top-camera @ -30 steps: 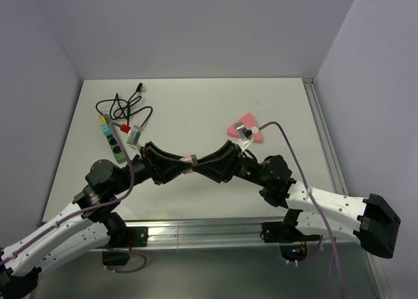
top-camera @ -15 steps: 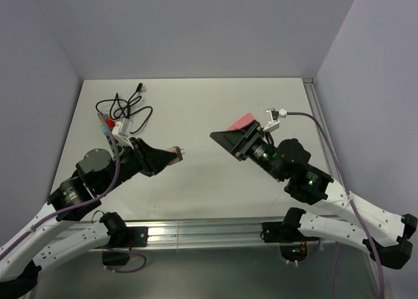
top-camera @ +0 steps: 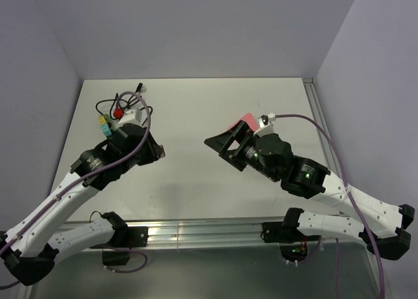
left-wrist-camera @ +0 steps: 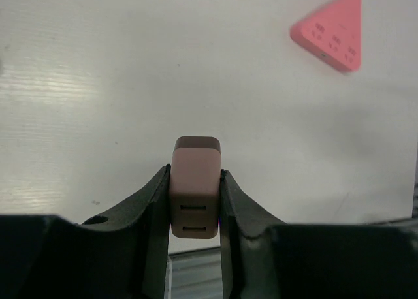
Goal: Insert the plug
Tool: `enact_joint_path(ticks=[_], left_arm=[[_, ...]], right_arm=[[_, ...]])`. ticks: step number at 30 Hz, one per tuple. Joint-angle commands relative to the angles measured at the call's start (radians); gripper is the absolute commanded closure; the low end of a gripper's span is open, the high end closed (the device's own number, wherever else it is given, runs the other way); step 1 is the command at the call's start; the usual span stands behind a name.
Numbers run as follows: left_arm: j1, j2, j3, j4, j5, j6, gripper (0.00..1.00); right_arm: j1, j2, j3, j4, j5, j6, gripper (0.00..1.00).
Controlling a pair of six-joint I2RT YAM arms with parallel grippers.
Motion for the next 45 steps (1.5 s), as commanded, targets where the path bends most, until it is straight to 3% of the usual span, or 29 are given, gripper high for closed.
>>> enact_joint_path(ticks=[1,9,12,16,25,33,39,45], left_arm=[[0.126,0.002,0.03,0.004,0.032,0.073,1.0],[0.431,0.082,-0.038,0.125,0.309,0.165,1.0],[0.506,0.123,-0.038,0.136,0.345,0.18,1.0],[0.595,0.159,-0.027,0.126,0.36,0.199,1.0],[0.703,0.254,-0.018,0.139,0.323,0.232,1.0],[0.753,0.351,0.016,0.145,0.192,0.358,1.0],[0.775,0.416,0.036,0.139,0.136,0.461,1.0],[0.851,0.524,0.122,0.097,0.309,0.534,1.0]], right_arm=[[-0.022,-0.076,-0.024,0.047,0.023,0.001,0.01],[-0.237,-0.035,-0.106,0.13,-0.329,-0.04,0.0],[-0.283,-0.045,-0.092,0.125,-0.34,-0.081,0.0],[-0.31,-0.128,-0.231,0.274,-0.403,-0.143,0.0],[-0.411,-0.084,-0.374,0.38,-0.544,-0.463,0.0],[-0.439,0.028,-0.428,0.466,-0.688,-0.585,0.0],[-0.451,0.053,-0.405,0.422,-0.65,-0.715,0.0],[-0.474,0.039,-0.48,0.513,-0.696,-0.703,0.0]])
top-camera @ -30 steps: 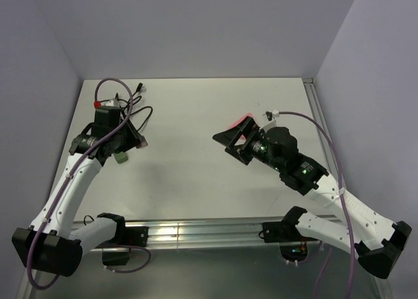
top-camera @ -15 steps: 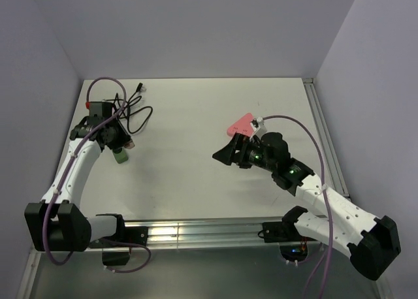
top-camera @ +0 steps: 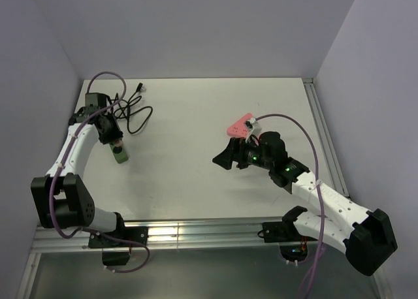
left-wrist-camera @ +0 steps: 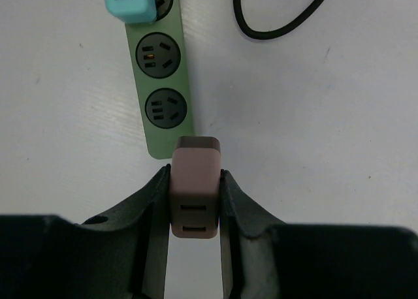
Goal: Insert the plug
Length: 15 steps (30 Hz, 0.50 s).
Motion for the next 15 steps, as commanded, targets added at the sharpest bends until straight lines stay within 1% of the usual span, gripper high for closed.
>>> enact_joint_path(ticks=[1,2,4,8,11,15], left_arm=[[0.044,0.042,0.076,-0.004,0.136,0.113,1.0],[0.05,0.068,0.086,-0.016,0.154,0.118,1.0],[0.062,0.093,0.116,-0.026,0.145,0.141,1.0],[0.091,0.154,0.155,-0.035,0.131,0.175,1.0],[0.137,0.167,0.149,-0.016,0.128,0.182,1.0],[0.162,0.177,0.126,0.002,0.111,0.175,1.0]], right_arm=[[-0.011,-0.007,-0.035,0.098,-0.036,-0.03,0.0],[-0.006,0.005,-0.032,0.096,-0.01,-0.035,0.0],[0.015,0.014,-0.032,0.102,-0.002,-0.035,0.0],[0.018,0.005,-0.041,0.095,0.028,-0.05,0.0],[0.02,0.002,-0.05,0.093,0.053,-0.055,0.0],[0.02,-0.009,-0.056,0.098,0.058,-0.055,0.0]])
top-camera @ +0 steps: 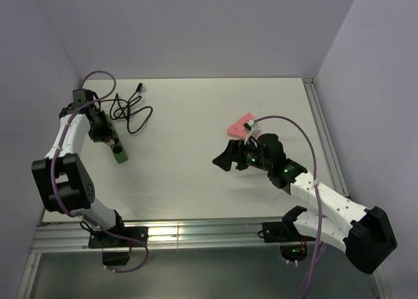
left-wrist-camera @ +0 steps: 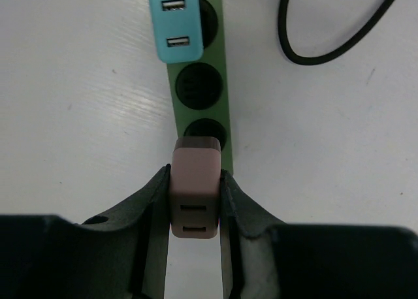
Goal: Insert the plug
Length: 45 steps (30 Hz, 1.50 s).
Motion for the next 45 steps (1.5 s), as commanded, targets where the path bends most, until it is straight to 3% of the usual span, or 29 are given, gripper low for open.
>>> enact_joint_path(ticks=[1,45], left_arm=[[0.015,-0.002,0.009,0.026,0.0,0.023,1.0],[0.02,0.137,0.069,0.113,-0.044,0.0,1.0]], right_arm=[[0.007,-0.021,-0.016,0.054,0.024,-0.021,0.0],[0.02,-0.021,-0.013,0.039,0.038,-0.033,0.0]])
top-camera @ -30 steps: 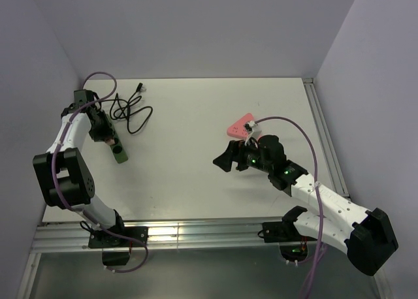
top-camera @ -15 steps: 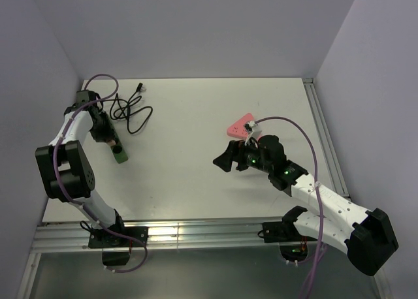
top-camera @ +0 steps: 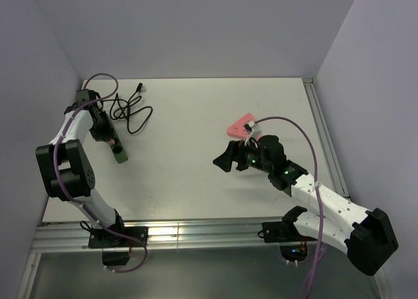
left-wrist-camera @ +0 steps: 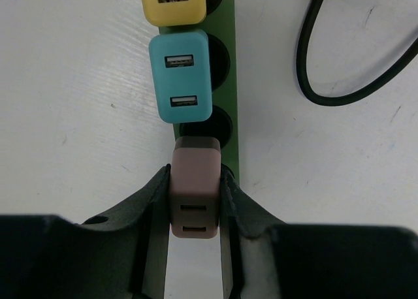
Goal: Insert the plug
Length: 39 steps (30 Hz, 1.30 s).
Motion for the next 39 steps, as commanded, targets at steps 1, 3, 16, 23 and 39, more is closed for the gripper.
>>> enact_joint_path(ticks=[1,3,16,23,39], left_arm=[[0.0,0.011,0.049,0.028,-0.022,0.002,1.0],[0.001,0.013,0.046,0.028,-0.033,0.003,1.0],[0.001,0.045,0.052,0.046,-0.036,-0.001,1.0],[0.001,0.086,0.078,0.01,-0.048,-0.003,1.0],[-0.002,0.065,-0.066,0.036,-0.044,-0.064,1.0]], right_arm=[[0.003,0.001,0.001,0.025,0.004,-0.016,0.0],[0.003,0.001,0.001,0.025,0.005,-0.015,0.0],[0.003,-0.001,0.002,0.025,0.002,-0.017,0.0],[0.003,0.003,0.004,0.026,0.002,-0.017,0.0],[0.005,0.006,0.005,0.021,0.004,-0.018,0.0]])
